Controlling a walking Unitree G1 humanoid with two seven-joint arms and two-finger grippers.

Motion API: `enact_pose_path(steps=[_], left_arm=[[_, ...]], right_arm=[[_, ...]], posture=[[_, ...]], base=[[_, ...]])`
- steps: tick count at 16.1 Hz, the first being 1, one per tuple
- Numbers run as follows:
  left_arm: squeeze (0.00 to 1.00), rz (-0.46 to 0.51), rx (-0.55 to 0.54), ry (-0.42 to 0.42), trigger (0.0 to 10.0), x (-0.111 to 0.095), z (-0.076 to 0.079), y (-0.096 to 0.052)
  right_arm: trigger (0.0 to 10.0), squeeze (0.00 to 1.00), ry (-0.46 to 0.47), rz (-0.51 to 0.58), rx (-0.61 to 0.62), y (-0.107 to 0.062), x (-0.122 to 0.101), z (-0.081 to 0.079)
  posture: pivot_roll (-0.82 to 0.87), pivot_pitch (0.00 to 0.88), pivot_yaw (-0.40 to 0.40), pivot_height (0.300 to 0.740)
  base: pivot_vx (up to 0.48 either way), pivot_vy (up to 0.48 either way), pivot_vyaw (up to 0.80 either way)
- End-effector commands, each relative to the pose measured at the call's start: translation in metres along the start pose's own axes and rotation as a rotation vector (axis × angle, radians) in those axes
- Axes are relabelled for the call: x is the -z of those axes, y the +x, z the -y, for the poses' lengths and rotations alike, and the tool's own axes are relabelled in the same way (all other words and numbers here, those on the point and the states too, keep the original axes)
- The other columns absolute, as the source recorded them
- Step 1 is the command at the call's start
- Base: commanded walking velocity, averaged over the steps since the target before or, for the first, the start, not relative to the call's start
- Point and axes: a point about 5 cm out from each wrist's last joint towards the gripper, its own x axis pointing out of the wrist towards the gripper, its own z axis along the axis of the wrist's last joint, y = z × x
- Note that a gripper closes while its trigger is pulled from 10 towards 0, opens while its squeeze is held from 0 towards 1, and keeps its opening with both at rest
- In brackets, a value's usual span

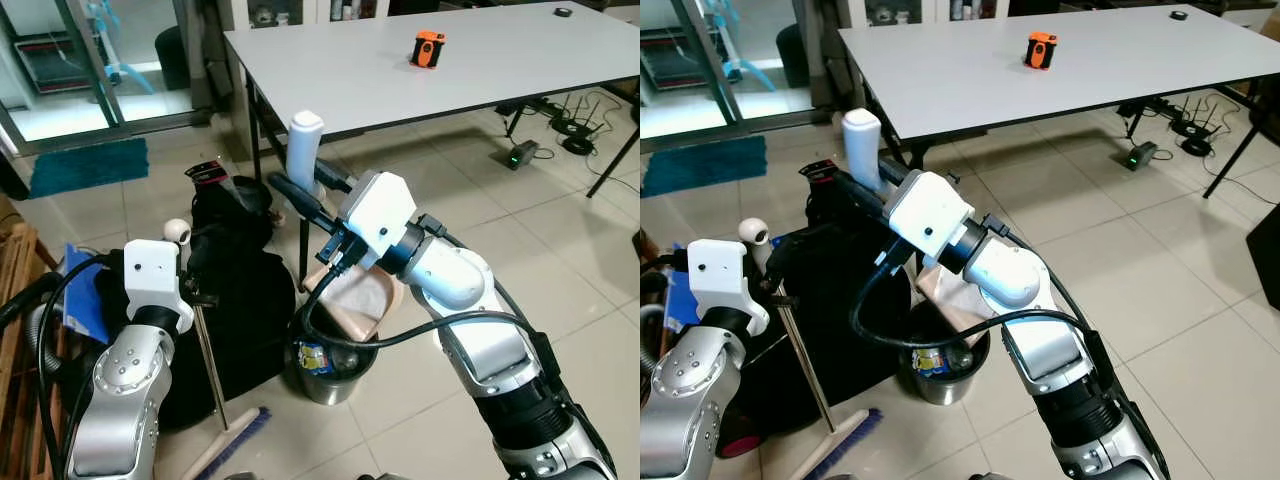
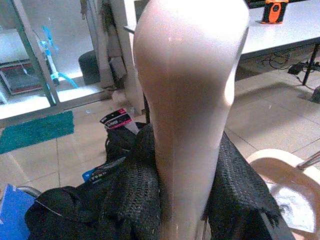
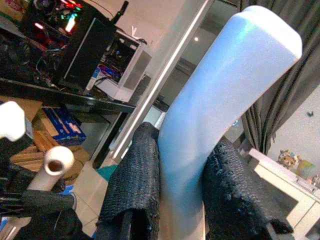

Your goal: Sweep floor

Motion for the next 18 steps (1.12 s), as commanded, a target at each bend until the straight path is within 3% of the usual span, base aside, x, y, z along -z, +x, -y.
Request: enact_pose_path(steps=[1, 3, 4, 6, 8, 14, 17, 18], left_arm=[[0.00, 0.023, 0.008, -0.001, 10.0, -0.005, 0.001, 0.002], [0.00, 0.023, 0.010, -0.004, 10.0, -0.004, 0.002, 0.003], [0.00, 0.023, 0.010, -0.004, 10.0, -0.004, 0.001, 0.003], [0.00, 0.023, 0.009, -0.005, 10.0, -0.004, 0.001, 0.003], [0.00, 0.023, 0.010, -0.004, 10.0, -0.004, 0.001, 0.004], [0.00, 0.020, 0.007, -0.006, 10.0, -0.003, 0.001, 0.005], [0.00, 0.022, 0.026, -0.013, 10.0, -0.004, 0.005, 0.007], [0.00, 0.022, 0.051, -0.012, 10.0, -0.004, 0.010, 0.009]], right_arm=[[10.0, 0.00, -0.011, 0.052, -0.023, 0.004, -0.013, -0.001], [10.0, 0.00, -0.061, 0.054, -0.062, 0.005, -0.016, -0.005], [10.0, 0.00, 0.053, 0.064, 0.015, 0.006, -0.017, -0.002], [10.0, 0.00, -0.075, 0.045, -0.086, 0.004, -0.016, -0.010], [10.0, 0.00, -0.046, 0.047, -0.082, 0.005, -0.018, -0.011], [10.0, 0.00, -0.109, 0.027, -0.114, 0.004, -0.018, -0.010], [10.0, 0.00, -0.255, -0.010, -0.022, 0.005, -0.023, 0.019], [10.0, 0.00, -0.270, -0.020, 0.114, 0.002, -0.030, 0.045]], posture=[[0.04, 0.014, -0.017, 0.740], [0.04, 0.014, -0.017, 0.740], [0.04, 0.006, -0.017, 0.740], [0.04, 0.005, -0.017, 0.740], [0.04, 0.005, -0.017, 0.740], [0.04, 0.012, -0.019, 0.740], [0.02, 0.020, -0.010, 0.740], [0.02, 0.017, -0.010, 0.740]], base=[[0.000, 0.000, 0.00], [0.000, 0.000, 0.00], [0.000, 0.000, 0.00], [0.000, 0.000, 0.00], [0.000, 0.000, 0.00], [0.000, 0.000, 0.00], [0.000, 0.000, 0.00], [0.000, 0.000, 0.00]])
